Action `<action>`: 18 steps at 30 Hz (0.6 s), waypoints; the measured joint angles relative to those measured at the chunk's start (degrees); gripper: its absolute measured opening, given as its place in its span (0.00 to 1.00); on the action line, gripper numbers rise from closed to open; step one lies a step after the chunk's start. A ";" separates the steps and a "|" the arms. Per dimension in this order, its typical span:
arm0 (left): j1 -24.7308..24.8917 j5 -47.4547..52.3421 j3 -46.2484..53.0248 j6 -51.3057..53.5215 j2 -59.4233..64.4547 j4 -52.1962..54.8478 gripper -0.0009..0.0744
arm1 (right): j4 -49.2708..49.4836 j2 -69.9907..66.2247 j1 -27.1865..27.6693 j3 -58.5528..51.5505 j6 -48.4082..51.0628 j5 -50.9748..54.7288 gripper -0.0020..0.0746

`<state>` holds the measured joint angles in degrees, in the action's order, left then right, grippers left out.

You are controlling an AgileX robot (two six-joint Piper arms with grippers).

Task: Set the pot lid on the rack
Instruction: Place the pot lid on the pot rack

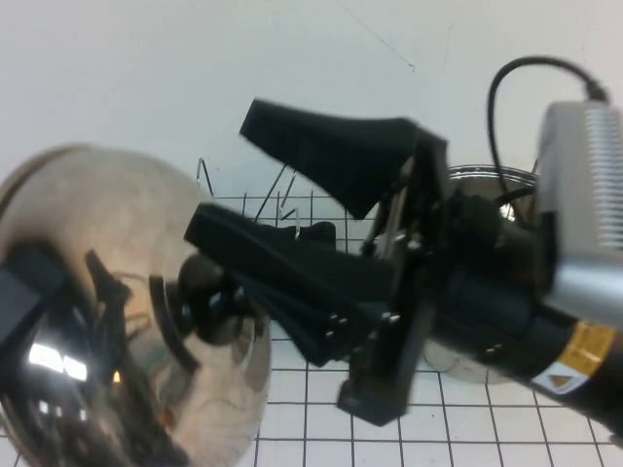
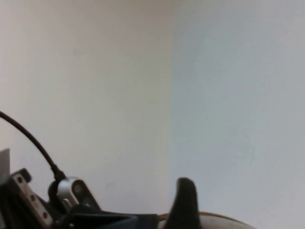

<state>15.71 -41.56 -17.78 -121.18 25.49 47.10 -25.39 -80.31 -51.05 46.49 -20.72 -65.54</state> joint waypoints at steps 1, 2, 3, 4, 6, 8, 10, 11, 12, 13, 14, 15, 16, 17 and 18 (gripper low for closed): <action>0.00 0.10 -2.32 0.24 1.81 1.66 0.04 | 0.00 1.20 0.00 0.00 0.12 0.00 0.73; 0.00 0.10 -4.32 0.47 3.49 3.27 0.04 | -0.27 2.20 0.00 0.00 0.12 -0.12 0.71; 0.00 0.23 -6.93 0.70 5.78 5.40 0.04 | -0.71 3.60 0.00 0.00 0.23 -0.21 0.67; 0.00 0.23 -9.64 0.87 8.40 7.54 0.04 | -1.40 5.07 0.00 0.00 0.50 -0.21 0.61; 0.00 0.23 -15.30 0.97 14.15 11.18 0.04 | -3.13 8.22 0.00 0.00 2.01 -0.49 0.48; 0.00 0.23 -20.51 1.35 19.73 14.07 0.04 | -5.06 11.21 0.00 0.00 4.02 -0.40 0.31; 0.00 0.28 -25.96 2.85 26.41 16.49 0.04 | -5.58 14.59 0.00 0.00 5.52 1.12 0.15; 0.00 0.28 -28.02 3.62 28.96 17.36 0.04 | -5.48 15.86 0.00 0.00 5.93 2.16 0.12; 0.00 0.28 -30.41 4.37 32.10 18.03 0.04 | -5.32 17.41 0.00 0.00 6.17 3.74 0.08; 0.00 0.10 -32.55 4.76 35.12 18.53 0.04 | -5.06 18.92 0.00 0.00 6.20 5.46 0.06; 0.00 -0.10 -34.10 4.89 37.96 18.80 0.04 | -5.06 20.36 0.00 0.00 6.31 6.96 0.05; 0.00 -0.52 -35.91 5.28 40.67 18.92 0.04 | -5.06 21.77 0.00 0.00 6.34 8.93 0.04; 0.00 -0.98 -37.51 5.67 43.24 19.02 0.04 | -5.45 23.17 0.00 0.00 6.34 11.05 0.04; 0.00 -1.27 -38.92 5.79 45.21 19.12 0.04 | -6.12 24.57 0.00 0.00 6.34 13.24 0.03; 0.00 -1.57 -40.08 6.14 47.58 19.12 0.04 | -6.88 25.69 0.00 0.00 6.04 15.15 0.03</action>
<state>15.71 -43.12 -57.86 -115.04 73.07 66.23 -32.26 -54.62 -51.05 46.49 -14.67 -50.39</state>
